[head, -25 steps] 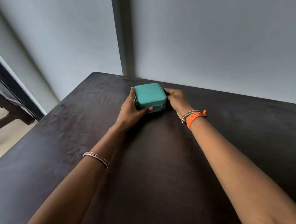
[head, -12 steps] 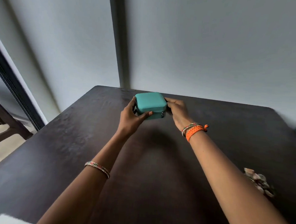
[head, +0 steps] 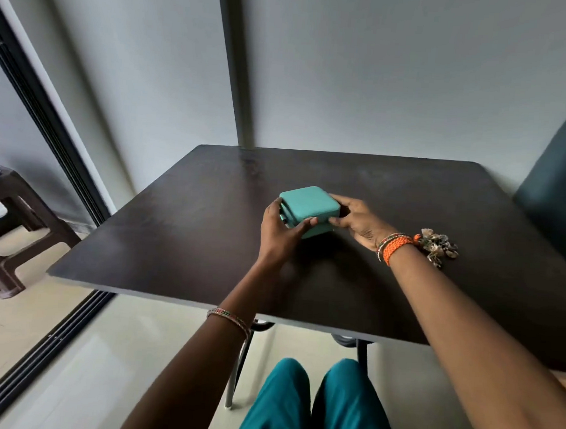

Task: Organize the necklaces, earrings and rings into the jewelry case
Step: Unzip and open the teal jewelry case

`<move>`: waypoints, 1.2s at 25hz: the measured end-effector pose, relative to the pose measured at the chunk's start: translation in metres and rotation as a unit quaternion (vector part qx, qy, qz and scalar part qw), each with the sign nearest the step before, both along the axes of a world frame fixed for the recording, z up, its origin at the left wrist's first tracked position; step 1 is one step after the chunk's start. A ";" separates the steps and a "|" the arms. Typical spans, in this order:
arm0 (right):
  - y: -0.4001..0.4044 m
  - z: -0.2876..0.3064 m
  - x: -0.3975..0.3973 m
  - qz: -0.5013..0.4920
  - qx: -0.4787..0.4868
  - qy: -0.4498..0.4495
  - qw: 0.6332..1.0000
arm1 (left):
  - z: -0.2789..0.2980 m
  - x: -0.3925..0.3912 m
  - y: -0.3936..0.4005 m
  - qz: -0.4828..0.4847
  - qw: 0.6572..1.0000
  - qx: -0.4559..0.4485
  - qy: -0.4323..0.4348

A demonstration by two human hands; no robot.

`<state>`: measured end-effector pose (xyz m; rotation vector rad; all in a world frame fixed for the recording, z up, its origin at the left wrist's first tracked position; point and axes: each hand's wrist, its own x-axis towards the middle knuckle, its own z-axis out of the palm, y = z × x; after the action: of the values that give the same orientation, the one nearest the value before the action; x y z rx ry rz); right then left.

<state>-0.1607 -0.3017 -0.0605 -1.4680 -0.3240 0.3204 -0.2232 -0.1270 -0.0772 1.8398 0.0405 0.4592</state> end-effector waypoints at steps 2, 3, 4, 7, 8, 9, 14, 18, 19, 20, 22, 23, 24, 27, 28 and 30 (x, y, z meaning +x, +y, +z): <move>-0.003 -0.007 -0.002 -0.013 0.007 0.014 1.000 | -0.007 -0.010 0.005 -0.015 1.000 -0.007 0.009; -0.004 -0.009 -0.002 -0.017 0.014 0.019 1.000 | -0.009 -0.014 0.009 -0.020 1.000 -0.006 0.013; -0.006 -0.011 -0.002 -0.020 0.016 0.022 0.999 | -0.011 -0.015 0.013 -0.022 1.000 -0.003 0.014; -0.008 -0.011 0.002 0.005 0.009 0.035 0.999 | -0.014 -0.011 0.027 -0.020 0.999 0.006 0.039; -0.008 -0.010 0.004 0.016 0.006 0.034 0.999 | -0.012 -0.009 0.029 -0.026 0.998 0.023 0.052; -0.007 -0.009 0.007 0.019 -0.002 0.027 0.999 | -0.011 -0.005 0.030 -0.030 0.996 0.051 0.061; 0.001 -0.012 0.017 -0.100 -0.133 -0.105 0.981 | -0.015 0.006 0.032 -0.003 0.992 0.110 0.069; 0.008 -0.025 0.023 -0.225 -0.162 -0.144 0.950 | -0.017 0.000 0.031 0.003 0.995 0.084 0.047; 0.008 -0.026 0.023 -0.235 -0.171 -0.145 0.946 | -0.017 -0.002 0.030 -0.007 0.995 0.093 0.041; 0.009 -0.027 0.023 -0.242 -0.179 -0.143 0.943 | -0.019 -0.002 0.030 -0.015 0.993 0.114 0.036; 0.011 -0.028 0.020 -0.257 -0.183 -0.142 0.938 | -0.017 0.000 0.027 -0.039 0.984 0.173 0.030; 0.012 -0.028 0.018 -0.263 -0.185 -0.146 0.936 | -0.018 0.006 0.028 -0.051 0.978 0.200 0.033; 0.013 -0.029 0.017 -0.267 -0.195 -0.151 0.932 | -0.016 0.011 0.031 -0.066 0.972 0.219 0.044; 0.014 -0.031 0.012 -0.278 -0.224 -0.165 0.920 | -0.005 0.024 0.043 -0.160 0.969 0.151 0.109; 0.014 -0.031 0.010 -0.285 -0.230 -0.166 0.916 | -0.003 0.024 0.046 -0.188 0.965 0.128 0.132; 0.016 -0.028 0.007 -0.300 -0.236 -0.172 0.908 | -0.003 0.025 0.049 -0.201 0.963 0.110 0.139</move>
<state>-0.1537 -0.2856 -0.0890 -2.0213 -0.0571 -0.3944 -0.1978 -0.0782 -0.0807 2.0540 -0.1987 -0.0845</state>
